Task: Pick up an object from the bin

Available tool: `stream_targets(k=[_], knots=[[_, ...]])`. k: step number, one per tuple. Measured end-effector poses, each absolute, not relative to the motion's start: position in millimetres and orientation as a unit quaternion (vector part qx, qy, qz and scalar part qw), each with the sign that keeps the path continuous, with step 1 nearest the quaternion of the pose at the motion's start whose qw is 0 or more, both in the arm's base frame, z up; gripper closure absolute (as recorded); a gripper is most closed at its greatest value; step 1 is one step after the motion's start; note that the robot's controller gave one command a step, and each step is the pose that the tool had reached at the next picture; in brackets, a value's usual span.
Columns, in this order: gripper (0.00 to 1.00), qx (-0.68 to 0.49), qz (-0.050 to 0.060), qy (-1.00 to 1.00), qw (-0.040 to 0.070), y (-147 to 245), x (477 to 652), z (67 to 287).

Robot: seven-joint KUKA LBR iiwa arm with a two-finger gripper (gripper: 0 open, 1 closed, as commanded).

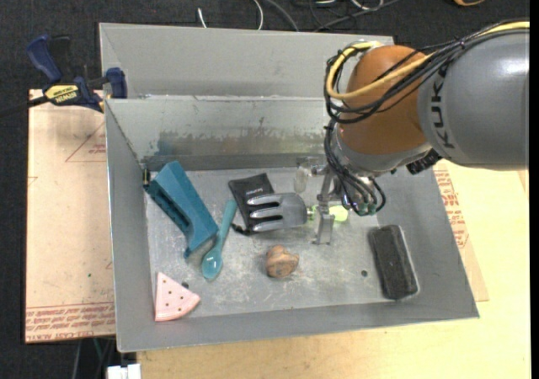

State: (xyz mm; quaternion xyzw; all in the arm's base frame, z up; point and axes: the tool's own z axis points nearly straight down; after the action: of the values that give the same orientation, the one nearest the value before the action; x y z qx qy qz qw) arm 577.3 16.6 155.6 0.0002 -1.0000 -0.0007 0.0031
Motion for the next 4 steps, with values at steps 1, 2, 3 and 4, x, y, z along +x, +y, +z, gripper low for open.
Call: stream_targets(k=[1, 2, 3, 4], knots=[[0.00, 0.000, -0.001, -1.000, -0.001, 17, 579.2, 160], [0.00, 0.053, 0.000, -0.999, -0.006, 18, 625.0, 127], [0.00, 0.012, -0.001, -1.000, -0.002, 67, 600.3, 99], [0.00, 0.067, -0.001, -0.998, -0.004, 73, 606.4, 81]])
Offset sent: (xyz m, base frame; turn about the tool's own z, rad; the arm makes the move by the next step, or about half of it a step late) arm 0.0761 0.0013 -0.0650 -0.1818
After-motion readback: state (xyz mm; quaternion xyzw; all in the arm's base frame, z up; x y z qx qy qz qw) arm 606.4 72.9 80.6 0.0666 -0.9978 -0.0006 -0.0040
